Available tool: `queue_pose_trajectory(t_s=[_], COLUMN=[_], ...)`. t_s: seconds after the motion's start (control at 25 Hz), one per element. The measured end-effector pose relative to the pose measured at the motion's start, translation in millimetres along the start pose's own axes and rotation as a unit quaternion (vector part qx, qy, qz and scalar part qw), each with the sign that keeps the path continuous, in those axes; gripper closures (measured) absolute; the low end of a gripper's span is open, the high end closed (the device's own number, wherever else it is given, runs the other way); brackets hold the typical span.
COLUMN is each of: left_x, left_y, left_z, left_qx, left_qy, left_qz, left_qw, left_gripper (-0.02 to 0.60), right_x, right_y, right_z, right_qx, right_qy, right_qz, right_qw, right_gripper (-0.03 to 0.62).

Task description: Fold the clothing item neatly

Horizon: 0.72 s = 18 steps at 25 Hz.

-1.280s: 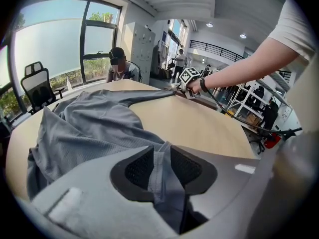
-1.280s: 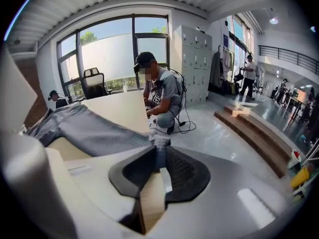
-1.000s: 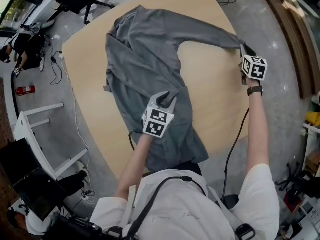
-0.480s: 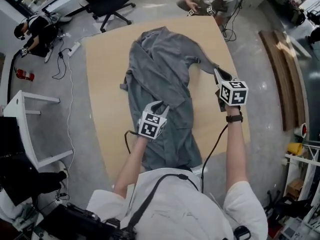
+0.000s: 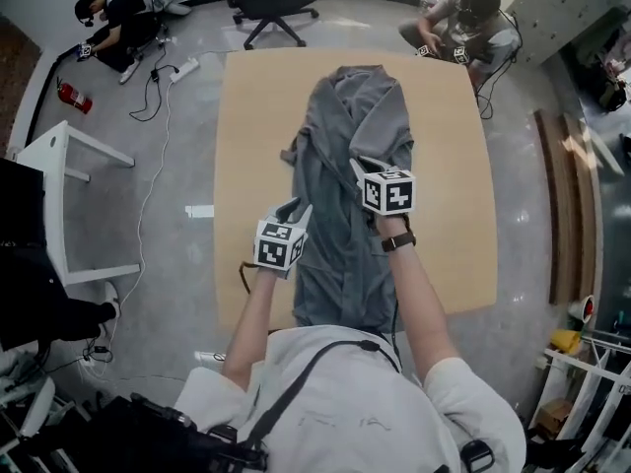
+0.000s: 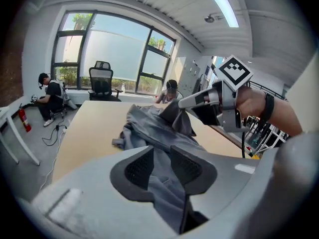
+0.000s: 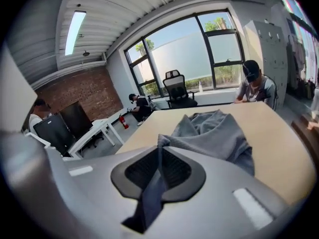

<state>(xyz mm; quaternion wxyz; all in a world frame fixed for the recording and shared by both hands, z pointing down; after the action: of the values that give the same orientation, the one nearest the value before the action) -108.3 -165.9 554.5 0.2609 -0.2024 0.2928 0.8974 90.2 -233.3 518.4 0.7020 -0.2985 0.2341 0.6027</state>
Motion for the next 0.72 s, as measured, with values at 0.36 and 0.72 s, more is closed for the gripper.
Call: queue_pose_trajectory(t_s=[0.36,0.72], left_x=[23,-18], left_y=[23,11], left_z=[22,24], left_qx=[0.040,0.027], left_qy=[-0.004,0.032], left_qz=[-0.031,0.001], left_qw=[0.9987,0.9991], left_gripper=[0.468,0.468], right_x=[-78,-25], right_y=[71,1], right_z=[124,162], right_qx=[-0.014,-0.040], right_qy=[0.118,0.023], right_qz=[-0.028,0.011], right_qw=[0.993,0.999], right_gripper=[0.381,0.496])
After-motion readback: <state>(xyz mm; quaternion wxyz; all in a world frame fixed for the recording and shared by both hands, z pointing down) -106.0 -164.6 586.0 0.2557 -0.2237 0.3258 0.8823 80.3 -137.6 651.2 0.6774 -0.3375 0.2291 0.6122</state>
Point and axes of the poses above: the fingertips, and each gripper's own axes: x backward along the fingers, y to its left, z out of its underside, the point moved 7 cm from there along x, backward along the fingers, and after that the axes turned 13 degrees about z, right-handed, at the moved point
